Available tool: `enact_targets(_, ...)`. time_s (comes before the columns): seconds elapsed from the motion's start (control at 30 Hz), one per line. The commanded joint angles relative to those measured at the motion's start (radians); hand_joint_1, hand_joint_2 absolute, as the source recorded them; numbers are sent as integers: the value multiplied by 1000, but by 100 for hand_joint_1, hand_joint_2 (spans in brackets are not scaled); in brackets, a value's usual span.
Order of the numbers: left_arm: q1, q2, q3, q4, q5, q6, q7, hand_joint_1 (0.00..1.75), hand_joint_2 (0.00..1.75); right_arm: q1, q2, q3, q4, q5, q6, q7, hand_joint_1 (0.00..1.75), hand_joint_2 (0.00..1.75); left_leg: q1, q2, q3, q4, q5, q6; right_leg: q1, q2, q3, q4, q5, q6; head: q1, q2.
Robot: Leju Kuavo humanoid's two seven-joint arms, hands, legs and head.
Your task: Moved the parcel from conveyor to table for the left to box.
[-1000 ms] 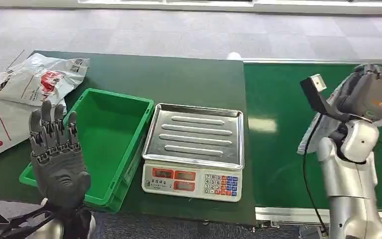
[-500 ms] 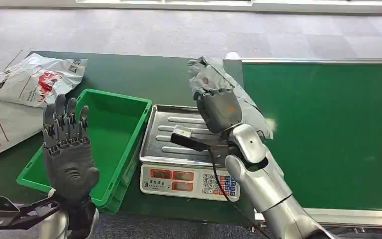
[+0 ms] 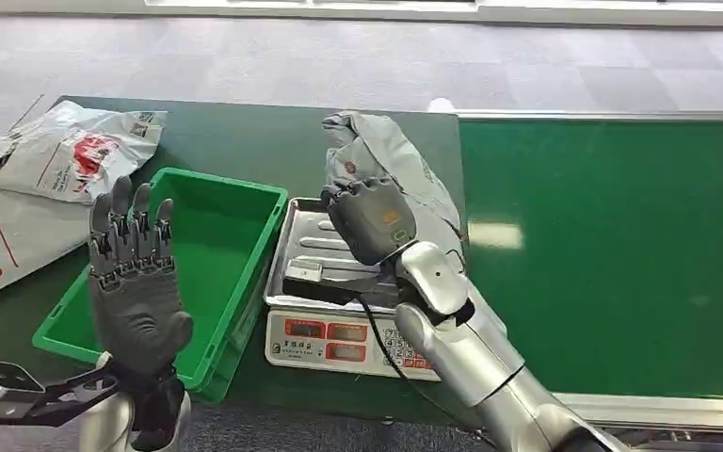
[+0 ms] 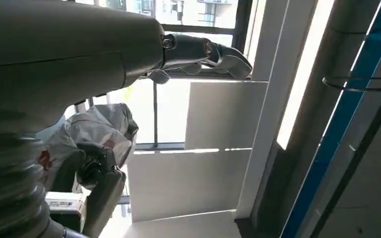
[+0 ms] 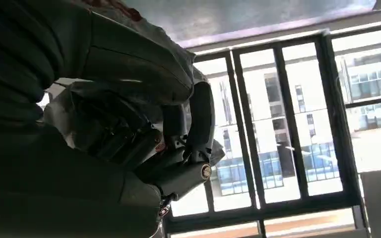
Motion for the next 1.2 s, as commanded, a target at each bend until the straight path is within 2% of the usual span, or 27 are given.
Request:
enact_targets(0.03,-46,-6,11,52,6,7,2,0,175,-118,31,98,193,-54,29,15,0,175,1,1,5,-2,0,0,1,1,5,-3,0,-1,0,0)
enact_targets(0.2,-38,2,4,43,9,19,2,0,175,-128,51,76,241,-183,77,-26,0,175,0,0,2,-1,0,0,0,0,2,-1,0,0,0,0)
enact_targets(0.37,-38,2,4,43,9,19,2,0,175,-128,51,76,241,-183,77,-26,0,175,1,-1,5,-3,0,1,0,-1,6,-3,0,-1,0,0)
enact_targets(0.4,-38,2,4,43,9,19,2,0,175,-128,51,76,241,-183,77,-26,0,175,0,0,2,0,0,0,-1,-1,2,-1,0,0,0,0)
enact_targets(0.7,-38,2,4,43,9,19,2,0,175,-128,51,76,241,-183,77,-26,0,175,0,-1,1,0,0,0,0,-1,2,-1,0,-1,0,0)
enact_targets(0.73,-38,2,4,43,9,19,2,0,175,-128,51,76,241,-183,77,-26,0,0,0,-1,3,-1,0,0,0,-2,4,-1,0,-1,0,0)
enact_targets(0.93,-32,7,-5,31,-5,35,2,0,175,-123,22,55,219,-237,85,-32,0,0,1,-2,2,0,0,0,0,-3,3,-1,0,0,0,0)
enact_targets(1.03,-14,10,-3,16,-1,33,2,0,175,-123,-2,18,168,-316,75,-73,0,0,1,-2,3,-1,0,1,0,-3,5,-2,0,-1,0,0)
enact_targets(1.17,5,6,5,-4,-29,56,2,0,175,-68,-49,-68,-60,-471,59,-147,0,0,1,-3,3,-1,0,1,0,-4,5,-2,0,-1,0,0)
enact_targets(1.2,-22,108,-163,19,-406,433,2,0,175,16,-71,-161,-276,-557,-117,-202,0,0,1,-4,3,-1,0,1,0,-5,5,-2,-1,-1,0,0)
